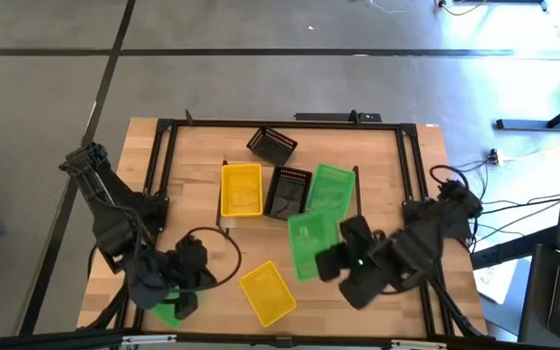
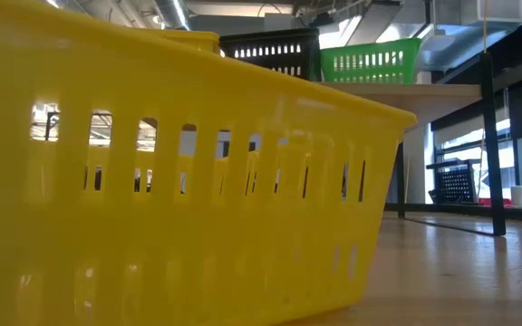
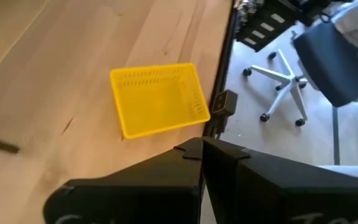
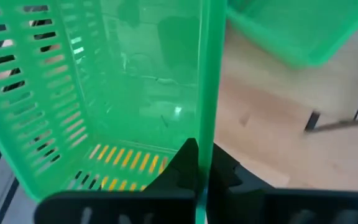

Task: Stack baskets on shelf by color
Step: Stack the right green bin on the other green bin on the shelf

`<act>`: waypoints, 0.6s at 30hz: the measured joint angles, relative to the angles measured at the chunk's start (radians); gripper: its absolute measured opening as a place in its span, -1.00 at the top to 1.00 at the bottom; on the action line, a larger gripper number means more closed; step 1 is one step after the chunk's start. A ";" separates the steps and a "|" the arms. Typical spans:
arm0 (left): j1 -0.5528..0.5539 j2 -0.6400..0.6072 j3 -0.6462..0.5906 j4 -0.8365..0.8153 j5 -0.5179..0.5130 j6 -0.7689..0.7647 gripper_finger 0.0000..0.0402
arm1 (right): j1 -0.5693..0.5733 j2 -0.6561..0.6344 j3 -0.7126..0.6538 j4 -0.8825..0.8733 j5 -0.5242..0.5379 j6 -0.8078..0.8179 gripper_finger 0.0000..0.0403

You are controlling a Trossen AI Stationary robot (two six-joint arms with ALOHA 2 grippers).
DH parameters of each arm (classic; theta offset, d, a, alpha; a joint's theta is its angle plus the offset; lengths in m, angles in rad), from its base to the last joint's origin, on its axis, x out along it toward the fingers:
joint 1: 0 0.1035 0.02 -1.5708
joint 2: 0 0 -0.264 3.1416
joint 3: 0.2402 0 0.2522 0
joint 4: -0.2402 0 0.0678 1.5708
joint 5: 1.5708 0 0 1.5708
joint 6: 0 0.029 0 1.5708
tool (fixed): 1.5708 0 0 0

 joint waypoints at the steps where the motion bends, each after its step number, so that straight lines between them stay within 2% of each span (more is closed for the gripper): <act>1: 0.002 -0.001 0.000 0.009 0.000 0.025 1.00 | -0.019 0.000 -0.002 -0.002 0.001 -0.002 1.00; 11: 0.004 -0.001 0.000 0.022 0.001 0.067 1.00 | -0.180 -0.106 0.001 -0.001 -0.007 -0.185 1.00; 14: 0.004 -0.001 0.000 0.022 0.001 0.067 1.00 | -0.226 -0.145 0.001 -0.001 -0.012 -0.181 1.00; 18: 0.004 -0.001 0.000 0.022 0.001 0.067 1.00 | -0.297 -0.175 0.001 -0.001 -0.070 -0.107 1.00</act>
